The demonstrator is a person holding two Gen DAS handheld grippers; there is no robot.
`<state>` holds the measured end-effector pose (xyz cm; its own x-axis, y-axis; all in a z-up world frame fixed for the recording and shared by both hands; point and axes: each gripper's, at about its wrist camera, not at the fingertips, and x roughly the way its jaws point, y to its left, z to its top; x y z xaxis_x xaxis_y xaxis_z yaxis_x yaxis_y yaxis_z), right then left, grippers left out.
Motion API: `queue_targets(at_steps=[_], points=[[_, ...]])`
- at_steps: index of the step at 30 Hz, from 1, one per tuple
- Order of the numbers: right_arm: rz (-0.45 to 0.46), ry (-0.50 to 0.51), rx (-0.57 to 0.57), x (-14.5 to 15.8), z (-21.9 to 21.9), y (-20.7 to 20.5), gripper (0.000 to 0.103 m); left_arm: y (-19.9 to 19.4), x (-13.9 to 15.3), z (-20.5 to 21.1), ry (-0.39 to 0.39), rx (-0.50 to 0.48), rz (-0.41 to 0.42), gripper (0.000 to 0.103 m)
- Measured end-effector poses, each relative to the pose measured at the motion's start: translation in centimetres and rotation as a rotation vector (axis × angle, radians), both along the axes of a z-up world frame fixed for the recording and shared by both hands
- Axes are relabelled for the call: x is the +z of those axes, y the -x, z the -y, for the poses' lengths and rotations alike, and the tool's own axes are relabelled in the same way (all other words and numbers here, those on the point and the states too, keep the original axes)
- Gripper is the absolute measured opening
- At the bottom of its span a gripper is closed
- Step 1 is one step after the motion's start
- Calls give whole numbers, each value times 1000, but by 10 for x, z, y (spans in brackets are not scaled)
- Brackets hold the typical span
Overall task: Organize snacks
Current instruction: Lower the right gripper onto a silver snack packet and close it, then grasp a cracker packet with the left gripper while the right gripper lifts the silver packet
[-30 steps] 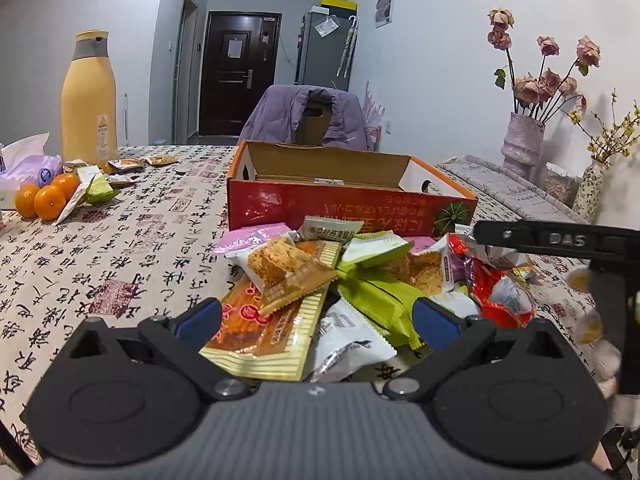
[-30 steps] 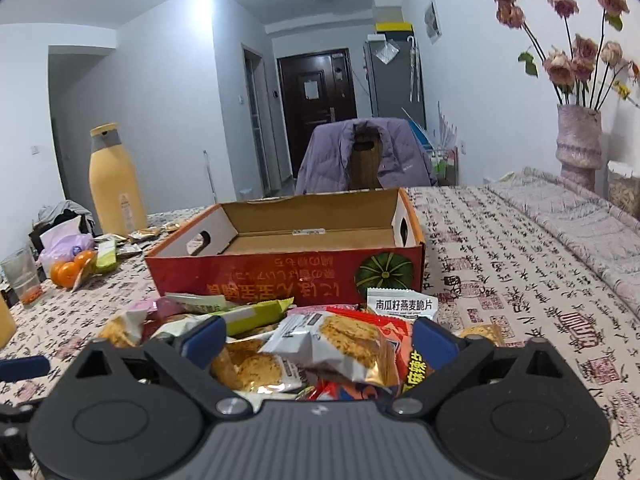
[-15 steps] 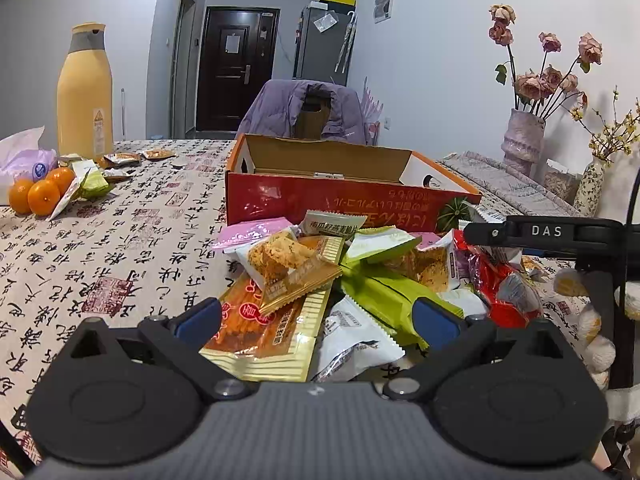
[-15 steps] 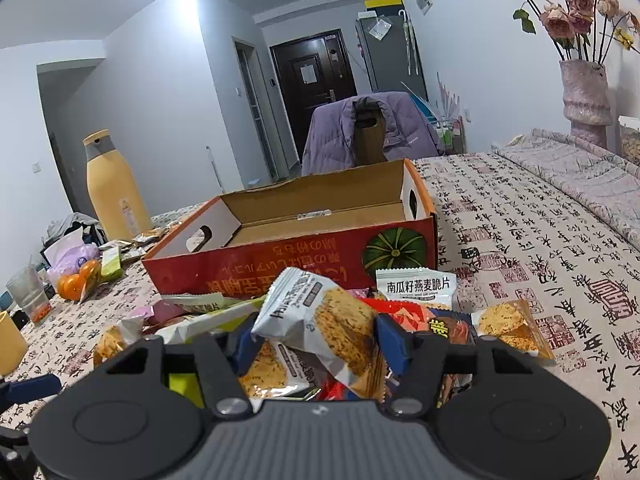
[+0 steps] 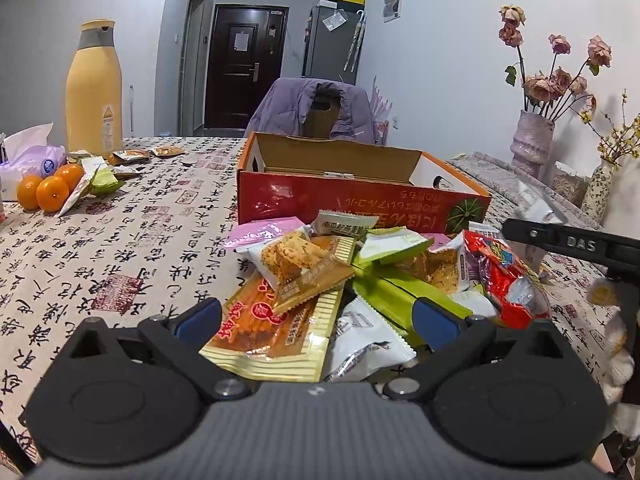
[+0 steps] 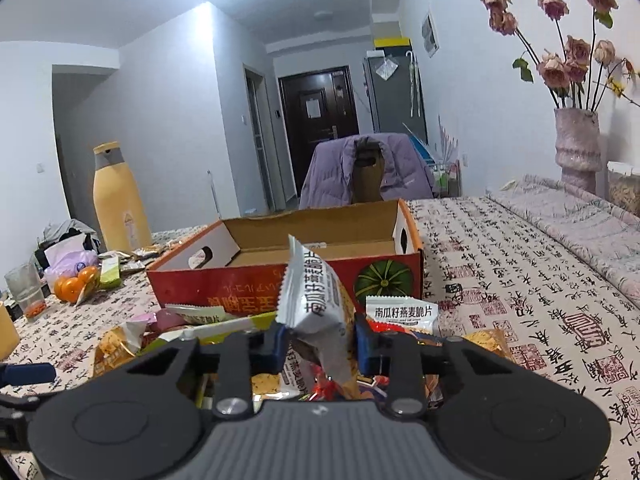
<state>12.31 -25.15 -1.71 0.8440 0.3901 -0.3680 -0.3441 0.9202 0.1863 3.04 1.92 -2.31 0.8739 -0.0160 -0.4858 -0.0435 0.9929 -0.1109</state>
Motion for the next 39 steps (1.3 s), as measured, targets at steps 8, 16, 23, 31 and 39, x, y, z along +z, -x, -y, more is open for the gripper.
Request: queue_targets(at_steps=[8,16,23,31,39], points=[[24,-19,-2,0,5,11,31,-22,13,-12,21,52,-6,103],[31,-22,-2,0,7,14,31,-52,16,-15,-4,112,-45,101],[19,-27,4,-2,6,16,31,-71,11,-21,65,140,-103,77],[16,-27,5,-3,5,17,31,-67,5,-19,108,94,-117,43],[12,-36,6,-4,6,21,32,-52,12,-15,77,81,-76,39]])
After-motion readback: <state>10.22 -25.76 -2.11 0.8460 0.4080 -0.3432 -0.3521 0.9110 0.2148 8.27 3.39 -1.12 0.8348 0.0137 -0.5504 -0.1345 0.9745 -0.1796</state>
